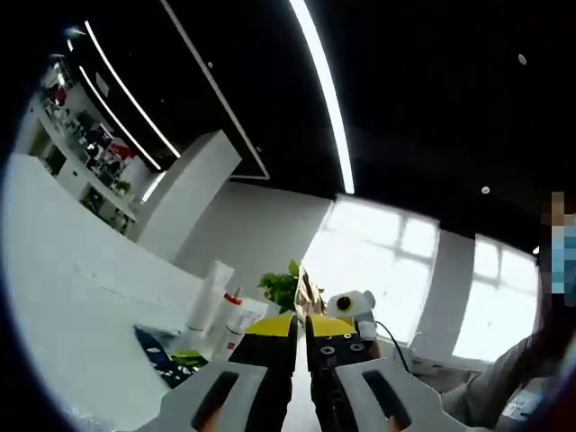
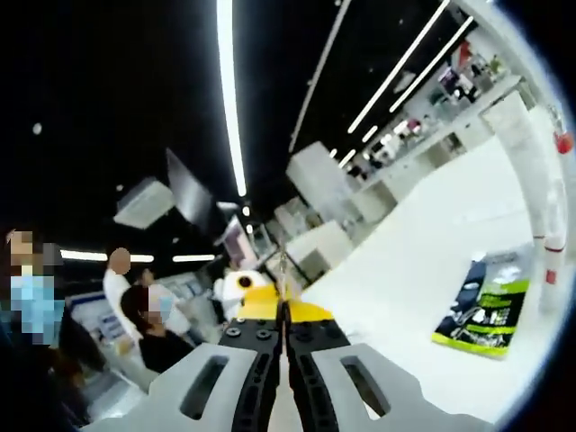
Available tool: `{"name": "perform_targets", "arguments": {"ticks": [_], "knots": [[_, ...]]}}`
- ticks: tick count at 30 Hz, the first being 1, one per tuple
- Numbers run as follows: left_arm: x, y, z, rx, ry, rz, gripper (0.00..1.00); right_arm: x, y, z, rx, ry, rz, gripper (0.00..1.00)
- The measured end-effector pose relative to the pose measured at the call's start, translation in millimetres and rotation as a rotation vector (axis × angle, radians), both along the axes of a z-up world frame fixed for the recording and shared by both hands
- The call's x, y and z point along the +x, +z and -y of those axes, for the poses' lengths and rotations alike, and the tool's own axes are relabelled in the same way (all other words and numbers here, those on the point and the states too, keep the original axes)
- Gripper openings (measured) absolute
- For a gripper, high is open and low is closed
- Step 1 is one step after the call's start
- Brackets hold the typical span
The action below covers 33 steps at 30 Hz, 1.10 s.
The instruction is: Arrange the skincare products in the storage area until every visible bottle or jar stands upright without overlapping.
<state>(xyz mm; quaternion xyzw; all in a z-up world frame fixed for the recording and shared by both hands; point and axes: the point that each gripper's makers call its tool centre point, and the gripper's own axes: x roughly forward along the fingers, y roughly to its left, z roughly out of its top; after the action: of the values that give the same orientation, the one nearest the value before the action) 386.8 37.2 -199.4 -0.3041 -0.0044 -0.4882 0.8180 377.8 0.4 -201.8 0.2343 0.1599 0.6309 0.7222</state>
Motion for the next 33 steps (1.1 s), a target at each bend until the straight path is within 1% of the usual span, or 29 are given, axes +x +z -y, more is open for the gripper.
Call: {"name": "perform_targets", "arguments": {"ticks": [3,5,7,8,9,11,12,13,15,18,20,21,22,23,24,26,27,28,29,30,31,32,33], "knots": [[-2.8,-3.9,2,0.026,-0.027,-0.009,0.04,-4,-3.1,-2,-0.031,0.01,0.012,0.0],[-4.2,-4.9,2,0.024,-0.038,-0.019,0.02,-6,-3.8,-1,-0.044,0.009,0.03,0.0],[-10.2,-5.4,4,-0.014,-0.099,-0.076,0.01,-2,-4.8,1,-0.059,-0.008,0.068,0.0],[-9.5,-5.9,4,-0.028,-0.107,-0.099,0.0,1,-3.6,3,-0.054,-0.021,0.08,0.0],[-6.2,-7.6,3,-0.036,-0.1,-0.11,0.0,1,-2.9,4,-0.046,-0.024,0.082,0.0],[-2.6,-8.9,2,-0.061,-0.097,-0.124,0.0,7,-0.1,5,-0.021,-0.062,0.104,0.0],[-0.2,-8.4,0,-0.104,-0.103,-0.161,0.0,11,-1.1,5,-0.014,-0.084,0.117,0.0],[2.2,-10.6,-1,-0.114,-0.103,-0.179,0.0,12,-1.6,5,-0.005,-0.094,0.119,0.0],[5.5,-12.5,-3,-0.131,-0.096,-0.191,0.0,18,-3.7,6,0.012,-0.112,0.109,0.0],[17.4,-13.6,-15,-0.212,-0.037,-0.231,0.0,25,-7.4,11,0.031,-0.142,0.098,0.0],[27.4,-14.0,-29,-0.277,0.005,-0.263,0.0,31,-8.1,16,0.049,-0.161,0.076,0.0],[33.6,-15.2,-37,-0.288,0.04,-0.253,0.0,34,-4.4,19,0.12,-0.156,0.02,0.0],[38.7,-17.2,-41,-0.287,0.069,-0.246,0.0,34,-4.4,20,0.147,-0.15,-0.011,0.0],[48.9,-21.6,-48,-0.301,0.116,-0.255,0.0,34,-4.8,21,0.171,-0.144,-0.033,0.0],[56.4,-26.7,-52,-0.313,0.135,-0.279,0.0,36,-6.3,22,0.201,-0.135,-0.055,0.0],[72.3,-41.8,-57,-0.371,0.141,-0.405,0.0,40,-12.5,23,0.222,-0.15,-0.067,0.0],[91.3,-45.0,-51,-0.4,0.17,-0.448,0.0,41,-18.2,22,0.221,-0.15,-0.084,0.0],[95.4,-46.4,-52,-0.404,0.185,-0.449,0.0,40,-20.5,22,0.219,-0.149,-0.094,0.0],[103.7,-50.2,-55,-0.405,0.218,-0.453,0.0,40,-27.4,19,0.221,-0.142,-0.148,0.0],[115.2,-60.9,-58,-0.382,0.272,-0.479,0.0,34,-33.3,15,0.226,-0.117,-0.185,0.0],[123.1,-73.1,-59,-0.387,0.307,-0.554,0.0,31,-37.2,12,0.222,-0.103,-0.203,0.0],[127.2,-75.1,-58,-0.397,0.308,-0.567,0.0,27,-41.9,9,0.209,-0.096,-0.201,0.0],[129.4,-74.9,-55,-0.4,0.296,-0.563,0.0,25,-46.7,6,0.189,-0.095,-0.198,0.0]]}}
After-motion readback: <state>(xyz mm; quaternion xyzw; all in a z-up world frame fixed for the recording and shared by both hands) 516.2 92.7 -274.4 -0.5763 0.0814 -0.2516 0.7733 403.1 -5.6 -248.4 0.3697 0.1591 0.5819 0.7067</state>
